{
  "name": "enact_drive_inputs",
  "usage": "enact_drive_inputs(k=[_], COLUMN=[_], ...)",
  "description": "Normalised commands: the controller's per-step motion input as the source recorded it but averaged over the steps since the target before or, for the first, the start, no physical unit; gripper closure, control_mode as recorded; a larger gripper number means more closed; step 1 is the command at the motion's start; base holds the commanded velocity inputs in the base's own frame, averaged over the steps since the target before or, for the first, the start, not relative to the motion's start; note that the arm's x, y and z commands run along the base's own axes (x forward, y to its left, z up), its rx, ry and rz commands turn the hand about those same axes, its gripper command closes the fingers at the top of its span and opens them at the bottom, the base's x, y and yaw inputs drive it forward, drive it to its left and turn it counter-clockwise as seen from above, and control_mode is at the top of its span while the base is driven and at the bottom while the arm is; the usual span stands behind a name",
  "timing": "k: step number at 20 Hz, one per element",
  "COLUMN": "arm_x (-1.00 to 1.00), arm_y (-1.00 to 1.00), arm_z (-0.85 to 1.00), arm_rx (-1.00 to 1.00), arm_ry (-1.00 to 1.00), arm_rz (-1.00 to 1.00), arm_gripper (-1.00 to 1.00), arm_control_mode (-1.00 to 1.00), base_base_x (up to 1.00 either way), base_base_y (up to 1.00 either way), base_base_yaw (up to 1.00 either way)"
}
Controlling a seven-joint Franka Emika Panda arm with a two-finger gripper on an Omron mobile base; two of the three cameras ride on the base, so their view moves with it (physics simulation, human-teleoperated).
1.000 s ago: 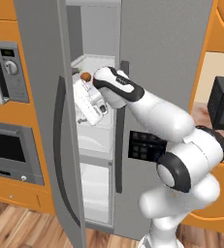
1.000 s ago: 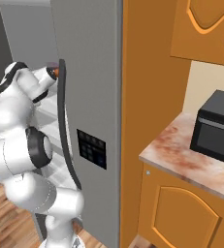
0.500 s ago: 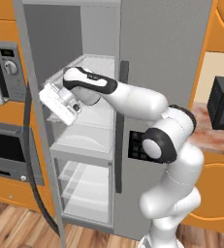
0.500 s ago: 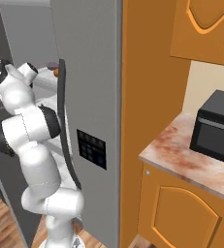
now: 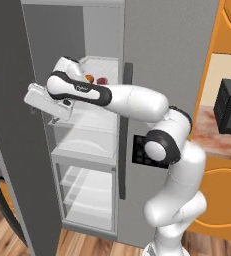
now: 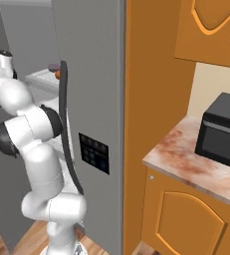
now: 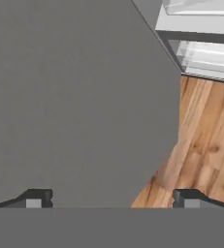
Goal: Open the fridge, remove the tangerine, eggplant, and steak, and place them on any counter.
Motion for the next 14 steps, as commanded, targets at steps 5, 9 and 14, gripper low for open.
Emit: enact_drive_inputs(k=[5, 9, 14], arm_x=[-0.63, -1.0, -0.95], arm_y=[-1.0, -1.0, -1.0], arm_z=[0.1, 0.0, 0.0], arm_rx=[-0.18, -0.06, -0.01], arm_ry=[-0.37, -0.25, -0.15], arm_rz=[0.01, 0.09, 0.13], arm_gripper=[-1.0, -1.0, -1.0], arm_control_mode=[-1.0, -1.0, -1.0], base_base_x=[0.0, 0.0, 0.0], base_base_y=[0.0, 0.0, 0.0], base_base_yaw=[0.0, 0.0, 0.0])
